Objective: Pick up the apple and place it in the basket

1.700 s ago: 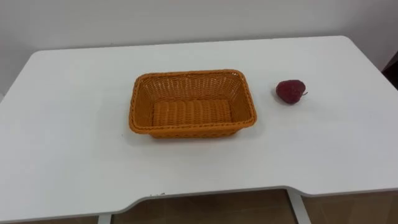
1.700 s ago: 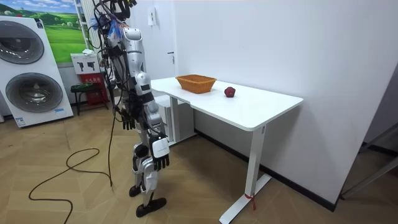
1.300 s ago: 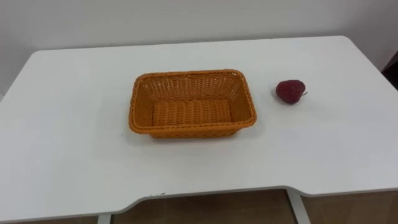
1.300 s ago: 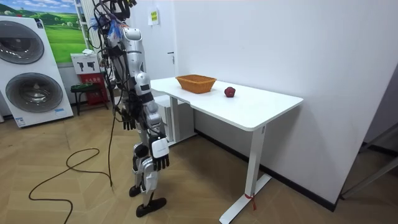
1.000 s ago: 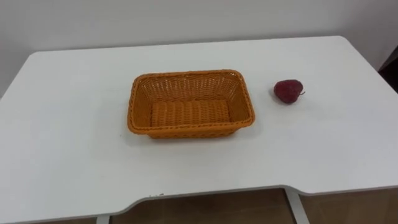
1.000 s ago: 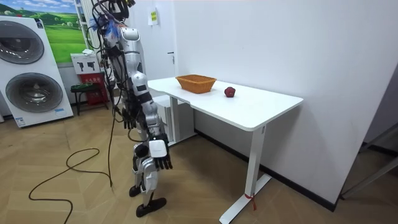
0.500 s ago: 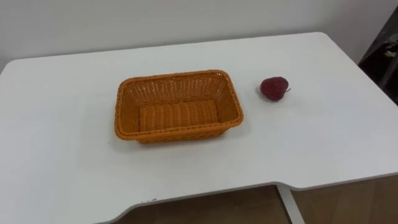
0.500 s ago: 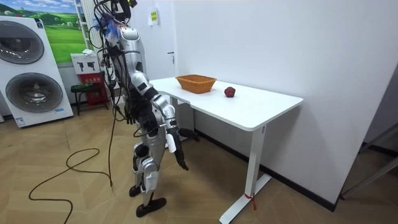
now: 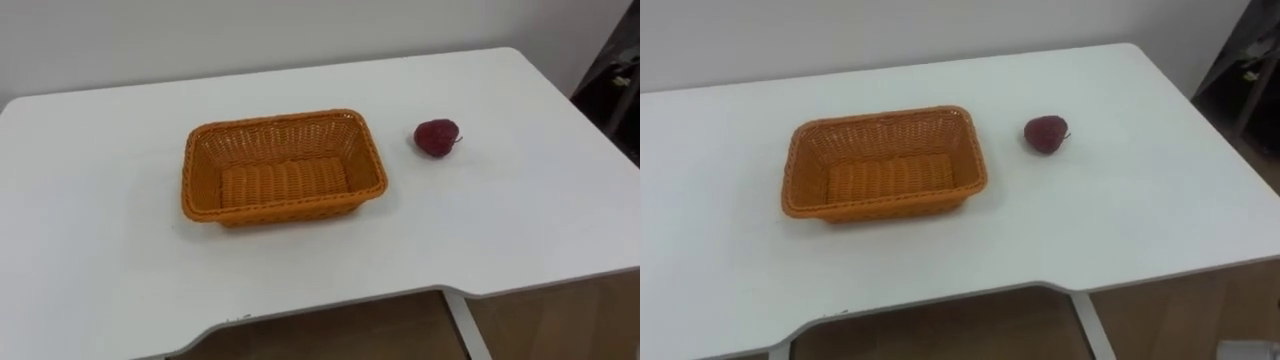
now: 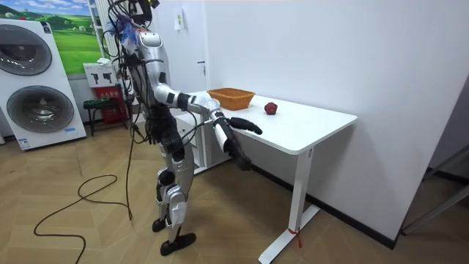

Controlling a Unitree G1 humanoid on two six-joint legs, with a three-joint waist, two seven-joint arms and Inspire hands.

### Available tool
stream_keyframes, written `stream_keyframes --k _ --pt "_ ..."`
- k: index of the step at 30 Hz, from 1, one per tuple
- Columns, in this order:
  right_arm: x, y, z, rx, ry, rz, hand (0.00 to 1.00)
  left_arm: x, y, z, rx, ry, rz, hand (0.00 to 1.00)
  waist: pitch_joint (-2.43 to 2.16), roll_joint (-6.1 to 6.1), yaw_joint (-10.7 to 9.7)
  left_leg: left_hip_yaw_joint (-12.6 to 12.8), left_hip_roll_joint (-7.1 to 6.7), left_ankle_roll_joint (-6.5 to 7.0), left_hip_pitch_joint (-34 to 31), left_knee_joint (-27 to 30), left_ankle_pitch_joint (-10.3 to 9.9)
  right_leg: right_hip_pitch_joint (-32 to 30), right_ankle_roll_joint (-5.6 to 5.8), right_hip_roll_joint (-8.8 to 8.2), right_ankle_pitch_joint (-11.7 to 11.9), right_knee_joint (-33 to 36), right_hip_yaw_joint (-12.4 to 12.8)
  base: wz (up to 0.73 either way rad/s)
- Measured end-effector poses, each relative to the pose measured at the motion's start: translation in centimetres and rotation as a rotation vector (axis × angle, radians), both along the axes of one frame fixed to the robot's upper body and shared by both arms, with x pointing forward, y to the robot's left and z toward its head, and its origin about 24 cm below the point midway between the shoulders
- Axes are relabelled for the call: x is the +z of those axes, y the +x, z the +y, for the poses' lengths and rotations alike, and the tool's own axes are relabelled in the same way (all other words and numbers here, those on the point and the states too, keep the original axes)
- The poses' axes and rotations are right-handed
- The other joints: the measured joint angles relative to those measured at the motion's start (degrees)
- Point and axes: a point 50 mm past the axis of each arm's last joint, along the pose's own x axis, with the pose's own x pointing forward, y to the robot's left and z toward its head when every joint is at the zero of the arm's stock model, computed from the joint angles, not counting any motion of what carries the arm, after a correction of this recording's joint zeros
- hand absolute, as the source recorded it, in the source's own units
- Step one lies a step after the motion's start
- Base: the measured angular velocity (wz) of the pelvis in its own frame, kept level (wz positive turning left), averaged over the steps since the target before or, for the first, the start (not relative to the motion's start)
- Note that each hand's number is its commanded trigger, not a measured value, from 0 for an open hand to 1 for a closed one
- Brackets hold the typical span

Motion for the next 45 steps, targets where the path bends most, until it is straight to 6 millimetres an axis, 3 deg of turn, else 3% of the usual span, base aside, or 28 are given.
stream_keyframes --k 8,16,23,31,39,45 --pt "4.2 3.3 1.1 0.180 -0.323 0.049 0.00 -0.1 0.0 -0.2 -0.011 -0.005 0.012 0.00 0.07 -0.28 1.43 0.02 -0.08 0.07 -1.13 0.02 0.36 -1.54 0.02 -0.15 0.01 0.58 -0.16 0.00" --pt "5.9 6.5 2.8 0.446 -0.509 0.084 0.00 -0.3 0.4 -0.6 -0.067 -0.043 0.019 0.00 0.67 -0.37 2.74 -0.03 0.07 0.03 -1.07 0.02 0.39 -1.68 0.02 -0.21 0.01 0.52 -0.98 0.00" --pt "5.7 8.2 4.0 0.711 -0.548 0.103 0.00 -0.3 0.4 -0.8 -0.104 -0.080 0.028 0.00 0.61 -0.89 3.19 -0.28 0.04 0.03 -0.79 0.10 0.42 -0.69 0.01 -0.24 0.02 0.44 -1.15 0.02" --pt "2.3 9.2 5.2 1.036 -0.443 0.209 0.00 -0.1 0.6 -0.1 -0.167 -0.082 0.041 0.00 0.44 -2.20 4.63 -0.73 0.00 0.00 -0.05 0.30 0.48 0.34 -0.06 -0.37 0.18 -0.31 -1.93 0.03" --pt "2.8 10.3 5.3 1.200 -0.456 0.222 0.00 0.0 0.5 0.2 -0.166 -0.088 0.053 0.00 0.35 -1.98 4.70 -1.46 0.03 -0.12 -0.01 0.15 0.58 0.73 -0.08 -0.35 0.19 -0.43 -2.71 0.05" --pt "3.4 11.6 6.2 1.283 -0.469 0.185 0.00 0.1 0.6 0.6 -0.170 -0.079 0.055 0.00 0.42 -2.54 4.71 -1.45 0.03 -0.13 0.03 0.02 0.63 0.71 -0.08 -0.33 0.19 -0.47 -2.69 0.00"
